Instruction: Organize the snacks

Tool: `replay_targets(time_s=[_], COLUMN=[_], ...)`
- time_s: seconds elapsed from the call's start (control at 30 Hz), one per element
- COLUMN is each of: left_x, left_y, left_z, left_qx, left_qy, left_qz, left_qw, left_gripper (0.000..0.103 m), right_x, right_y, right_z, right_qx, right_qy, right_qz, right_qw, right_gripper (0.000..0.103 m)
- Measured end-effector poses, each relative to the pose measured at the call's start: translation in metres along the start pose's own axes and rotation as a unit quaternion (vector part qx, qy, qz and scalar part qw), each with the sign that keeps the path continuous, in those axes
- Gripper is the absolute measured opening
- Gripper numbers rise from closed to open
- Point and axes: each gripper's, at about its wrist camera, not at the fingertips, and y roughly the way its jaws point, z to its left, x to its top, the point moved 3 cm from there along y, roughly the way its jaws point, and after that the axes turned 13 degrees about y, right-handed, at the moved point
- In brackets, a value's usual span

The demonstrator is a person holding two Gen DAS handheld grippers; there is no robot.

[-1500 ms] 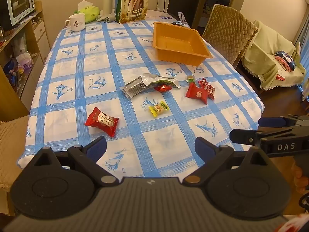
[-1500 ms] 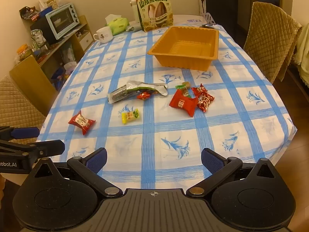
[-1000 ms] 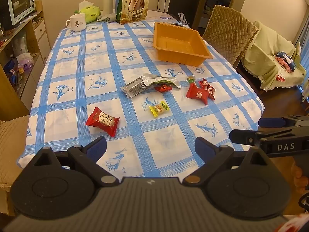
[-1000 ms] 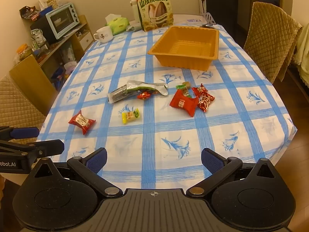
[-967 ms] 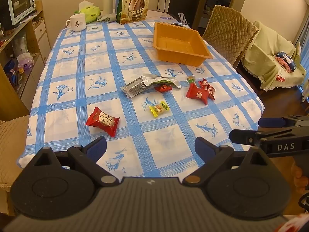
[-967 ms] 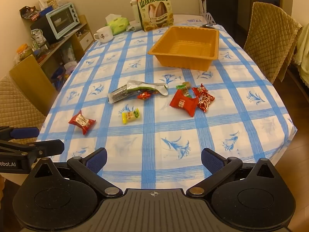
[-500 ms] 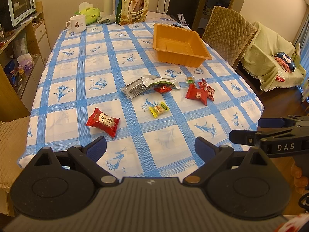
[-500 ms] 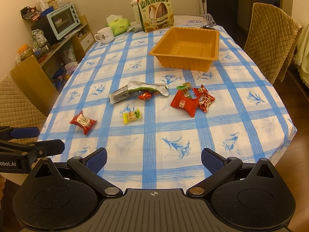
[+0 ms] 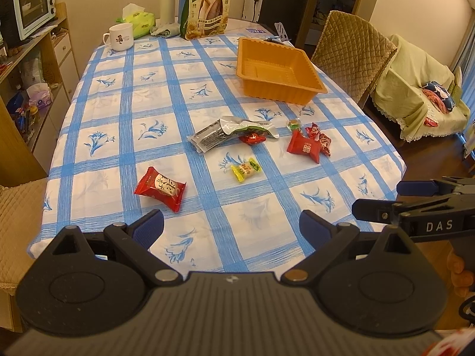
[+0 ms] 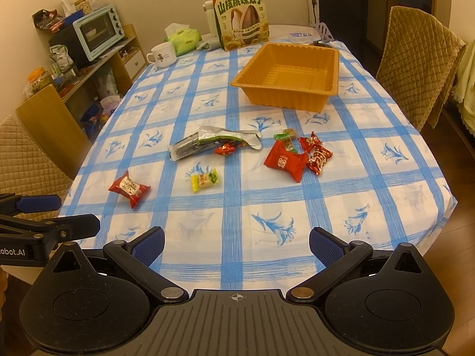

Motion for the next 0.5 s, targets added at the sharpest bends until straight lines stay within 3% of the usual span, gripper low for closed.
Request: replay_targets(time_s=[0.5], left_x=[0.0002], left_y=[-0.0003], left_z=[0.0002], left_qx=[-0.001], left_qy=[0.0], left_qz=[-0.001], left_qw=[1.0], left_gripper=[0.097], right_x=[0.0009], right_y=[0.0017], right_z=[0.0027], right_qx=[0.0], right_qy=[0.0], right_qz=[-0.001], right_qw=[1.0], right_gripper=[0.103])
